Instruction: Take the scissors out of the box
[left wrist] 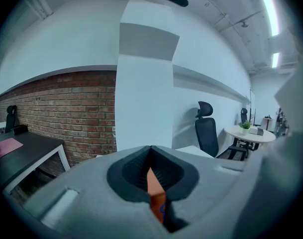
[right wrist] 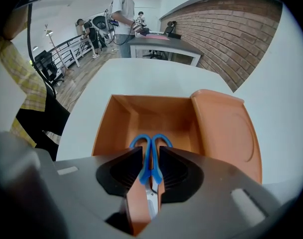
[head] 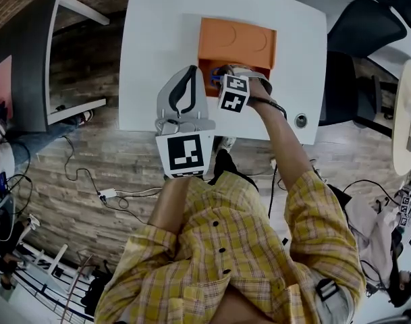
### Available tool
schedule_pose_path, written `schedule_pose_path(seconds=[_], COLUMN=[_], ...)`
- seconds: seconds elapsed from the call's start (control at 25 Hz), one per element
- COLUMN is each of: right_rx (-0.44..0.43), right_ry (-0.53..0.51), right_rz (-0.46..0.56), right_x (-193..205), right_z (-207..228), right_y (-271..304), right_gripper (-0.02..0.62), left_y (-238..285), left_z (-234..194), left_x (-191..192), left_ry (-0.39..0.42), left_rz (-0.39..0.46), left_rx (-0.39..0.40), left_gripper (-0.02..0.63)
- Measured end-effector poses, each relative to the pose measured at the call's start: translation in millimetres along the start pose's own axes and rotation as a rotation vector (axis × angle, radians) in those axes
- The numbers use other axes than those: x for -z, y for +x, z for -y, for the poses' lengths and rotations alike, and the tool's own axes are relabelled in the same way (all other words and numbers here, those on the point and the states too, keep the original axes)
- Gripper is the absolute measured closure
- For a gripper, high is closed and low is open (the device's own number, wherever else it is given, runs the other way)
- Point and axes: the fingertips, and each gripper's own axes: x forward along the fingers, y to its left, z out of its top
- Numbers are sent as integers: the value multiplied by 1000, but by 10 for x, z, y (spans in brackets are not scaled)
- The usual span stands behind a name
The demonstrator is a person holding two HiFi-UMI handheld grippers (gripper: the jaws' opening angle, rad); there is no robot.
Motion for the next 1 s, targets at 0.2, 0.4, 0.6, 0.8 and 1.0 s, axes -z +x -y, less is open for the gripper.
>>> schedule_pose_path(seconds=[0.2,0.4,0.6,0.8,1.0], right_rx=[-30,-57,-70,-49,-5], right_ry=[19,18,10,7,-23], right_rz=[-4,-11,-11,-11,7], right_x=[-2,-19,3,28,21], right_z=[-10,-13,-27,7,18], right_y=[76,76,73,38,-137], right_gripper=[488,488,515,515,514], left_y=[26,49,84,78,73], left_z=[13,10,28,41,82], left_x=[19,4,-9,-3,-26], left_ry=[10,10,15,17,26], left_rz=[-7,-7,-12,-11,-10], left_rx=[8,14,15,15,13], left_gripper=[606,606,606,606,606])
